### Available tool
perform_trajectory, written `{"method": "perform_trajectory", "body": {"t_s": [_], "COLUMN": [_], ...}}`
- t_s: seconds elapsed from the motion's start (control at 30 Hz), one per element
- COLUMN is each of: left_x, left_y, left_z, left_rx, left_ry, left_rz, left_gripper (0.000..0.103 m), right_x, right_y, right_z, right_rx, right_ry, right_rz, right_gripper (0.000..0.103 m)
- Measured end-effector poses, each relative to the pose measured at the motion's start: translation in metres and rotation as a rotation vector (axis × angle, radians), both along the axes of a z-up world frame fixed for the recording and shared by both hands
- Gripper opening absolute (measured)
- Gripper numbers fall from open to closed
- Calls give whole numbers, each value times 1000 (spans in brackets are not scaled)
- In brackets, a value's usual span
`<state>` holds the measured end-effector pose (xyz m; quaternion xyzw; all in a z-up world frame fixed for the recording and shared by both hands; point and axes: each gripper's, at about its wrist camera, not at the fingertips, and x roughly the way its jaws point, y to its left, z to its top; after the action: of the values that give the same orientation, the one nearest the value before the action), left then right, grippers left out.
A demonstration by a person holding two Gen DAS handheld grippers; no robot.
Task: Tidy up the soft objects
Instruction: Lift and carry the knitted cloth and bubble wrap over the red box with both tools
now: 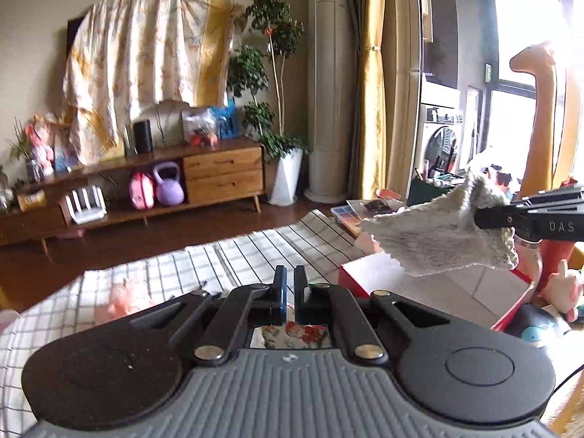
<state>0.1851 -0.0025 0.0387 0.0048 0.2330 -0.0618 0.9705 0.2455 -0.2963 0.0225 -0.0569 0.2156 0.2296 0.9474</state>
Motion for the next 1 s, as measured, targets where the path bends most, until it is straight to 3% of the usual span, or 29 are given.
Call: {"method": "perform_trajectory", "body": {"t_s": [0.37, 0.47, 0.5, 0.53, 0.6, 0.8, 1.0], "left_x": [-5, -5, -6, -6, -9, -8, 9], "left_y": [40, 43, 42, 41, 39, 29, 19], "left_z": [-20, -29, -32, -35, -37, -54, -87], "left_rx": [-39, -41, -35, -30, -31, 54, 144], "left_ry": [115, 136, 136, 134, 119, 115, 170], "left_rz": [-5, -14, -12, -13, -19, 17, 46], "left_gripper": [5, 14, 26, 48, 81, 82, 82], "right_x": [3, 3, 3, 4, 3, 4, 7], "right_y": [-25, -26, -26, -27, -28, -31, -31], "right_z": [-17, -22, -24, -25, -28, -32, -35], "right_rx": [31, 29, 30, 31, 34, 35, 30], "right_ry": [34, 44, 48, 52, 57, 68, 83], "right_rz": [-33, -33, -33, -34, -37, -41, -47], "right_gripper": [5, 5, 5, 5, 5, 5, 5]}}
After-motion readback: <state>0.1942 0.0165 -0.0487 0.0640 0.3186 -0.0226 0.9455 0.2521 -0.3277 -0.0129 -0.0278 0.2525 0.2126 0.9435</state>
